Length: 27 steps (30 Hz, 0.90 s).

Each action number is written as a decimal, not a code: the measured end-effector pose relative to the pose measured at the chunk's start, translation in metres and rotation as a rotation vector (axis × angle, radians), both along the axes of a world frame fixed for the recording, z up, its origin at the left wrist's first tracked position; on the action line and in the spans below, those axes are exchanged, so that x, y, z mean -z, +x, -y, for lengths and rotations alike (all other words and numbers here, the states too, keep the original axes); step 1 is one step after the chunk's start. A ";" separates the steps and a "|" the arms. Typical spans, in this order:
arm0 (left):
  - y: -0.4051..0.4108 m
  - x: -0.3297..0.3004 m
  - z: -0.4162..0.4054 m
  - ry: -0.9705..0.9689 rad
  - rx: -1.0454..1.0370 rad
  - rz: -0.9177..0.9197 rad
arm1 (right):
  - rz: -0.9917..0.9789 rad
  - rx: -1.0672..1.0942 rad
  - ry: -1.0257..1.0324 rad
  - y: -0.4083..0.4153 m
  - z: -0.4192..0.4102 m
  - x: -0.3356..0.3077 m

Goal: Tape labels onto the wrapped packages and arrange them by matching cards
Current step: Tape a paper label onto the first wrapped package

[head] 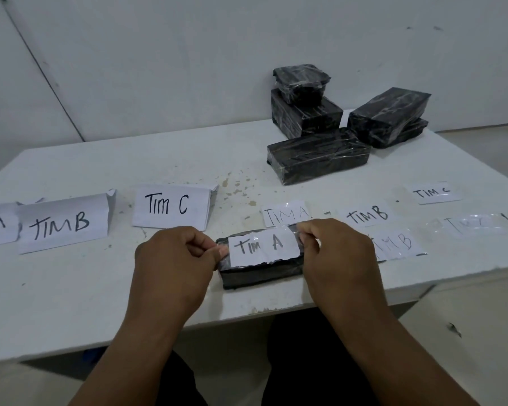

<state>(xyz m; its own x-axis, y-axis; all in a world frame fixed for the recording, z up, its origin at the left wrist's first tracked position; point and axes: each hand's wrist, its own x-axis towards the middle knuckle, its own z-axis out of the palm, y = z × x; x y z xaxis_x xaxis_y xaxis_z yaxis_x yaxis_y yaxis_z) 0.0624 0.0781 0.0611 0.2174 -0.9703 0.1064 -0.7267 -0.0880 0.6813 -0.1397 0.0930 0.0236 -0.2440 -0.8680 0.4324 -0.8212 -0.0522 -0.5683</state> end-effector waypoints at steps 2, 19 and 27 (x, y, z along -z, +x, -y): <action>0.003 0.002 0.001 0.024 0.001 -0.027 | 0.025 0.015 0.060 -0.001 -0.001 -0.001; 0.005 0.006 -0.002 0.073 0.070 -0.138 | -0.053 -0.067 0.278 0.011 -0.019 -0.026; 0.007 0.009 0.005 0.068 0.107 -0.034 | -0.204 -0.070 0.343 0.009 -0.022 -0.029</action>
<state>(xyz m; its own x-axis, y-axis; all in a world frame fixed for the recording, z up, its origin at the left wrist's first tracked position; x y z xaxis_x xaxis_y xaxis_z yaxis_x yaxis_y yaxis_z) 0.0697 0.0734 0.0525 0.1146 -0.9928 0.0343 -0.7107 -0.0578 0.7012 -0.1304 0.1149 0.0527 -0.1182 -0.9819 0.1479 -0.9203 0.0524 -0.3878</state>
